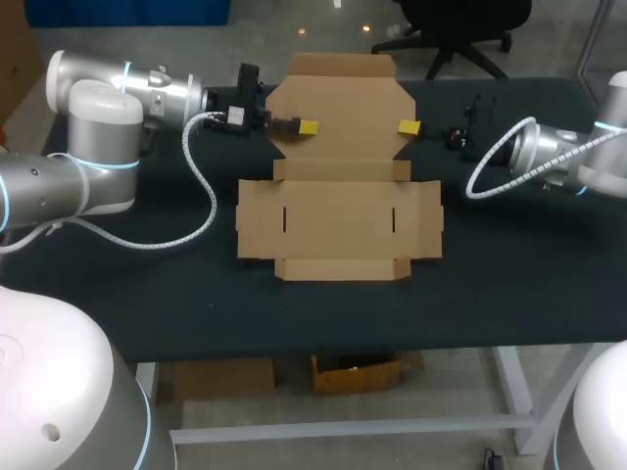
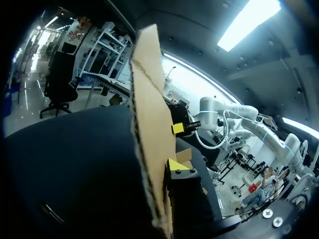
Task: Assemble the packaging by folding the flat box into shape, placing the metal phone stand inside, and closing the box properly
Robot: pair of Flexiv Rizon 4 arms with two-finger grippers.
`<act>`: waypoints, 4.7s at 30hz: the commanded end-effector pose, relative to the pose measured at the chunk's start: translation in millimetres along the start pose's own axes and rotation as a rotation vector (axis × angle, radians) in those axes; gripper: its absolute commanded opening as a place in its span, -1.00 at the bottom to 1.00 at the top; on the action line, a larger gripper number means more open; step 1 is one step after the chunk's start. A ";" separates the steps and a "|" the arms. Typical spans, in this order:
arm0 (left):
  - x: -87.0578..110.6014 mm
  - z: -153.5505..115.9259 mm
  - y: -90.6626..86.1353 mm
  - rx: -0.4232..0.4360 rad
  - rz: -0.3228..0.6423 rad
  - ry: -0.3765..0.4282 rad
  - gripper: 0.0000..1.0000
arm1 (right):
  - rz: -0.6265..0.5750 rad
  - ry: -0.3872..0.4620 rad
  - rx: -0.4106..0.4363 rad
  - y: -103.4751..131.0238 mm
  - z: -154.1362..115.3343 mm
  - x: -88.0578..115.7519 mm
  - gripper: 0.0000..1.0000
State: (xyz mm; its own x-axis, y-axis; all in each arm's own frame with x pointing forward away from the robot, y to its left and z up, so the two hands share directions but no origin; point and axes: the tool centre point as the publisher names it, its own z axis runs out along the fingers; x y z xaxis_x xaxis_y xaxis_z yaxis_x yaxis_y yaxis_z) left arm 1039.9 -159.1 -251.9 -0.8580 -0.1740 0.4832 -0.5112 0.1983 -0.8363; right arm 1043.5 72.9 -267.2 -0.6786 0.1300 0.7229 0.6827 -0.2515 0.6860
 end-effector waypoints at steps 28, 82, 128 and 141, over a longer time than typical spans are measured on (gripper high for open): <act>-15.9 -10.7 -11.1 0.040 0.041 -0.011 -1.00 | -0.062 -0.116 0.056 13.4 -23.1 29.5 -0.21; -17.3 -14.3 -42.6 0.128 0.284 0.048 -1.00 | -0.256 -0.401 0.191 -40.2 -97.5 103.1 -1.00; 8.3 -5.1 -46.4 0.112 0.435 -0.007 -1.00 | -0.501 -0.532 0.123 -94.5 -132.4 151.9 -1.00; 23.4 -0.8 -45.4 0.116 0.527 -0.024 -1.00 | -0.535 -0.559 0.131 -119.0 -138.7 153.6 -1.00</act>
State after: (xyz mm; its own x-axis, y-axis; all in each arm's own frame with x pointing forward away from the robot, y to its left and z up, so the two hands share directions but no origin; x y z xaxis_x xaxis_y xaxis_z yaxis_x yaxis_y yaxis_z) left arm 1049.9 -171.3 -202.3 -0.9966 -0.0823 -0.0091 -0.0043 0.1607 -0.9870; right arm 824.3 -11.4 -245.5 -0.7157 0.6658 0.2110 0.3556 0.0874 0.9305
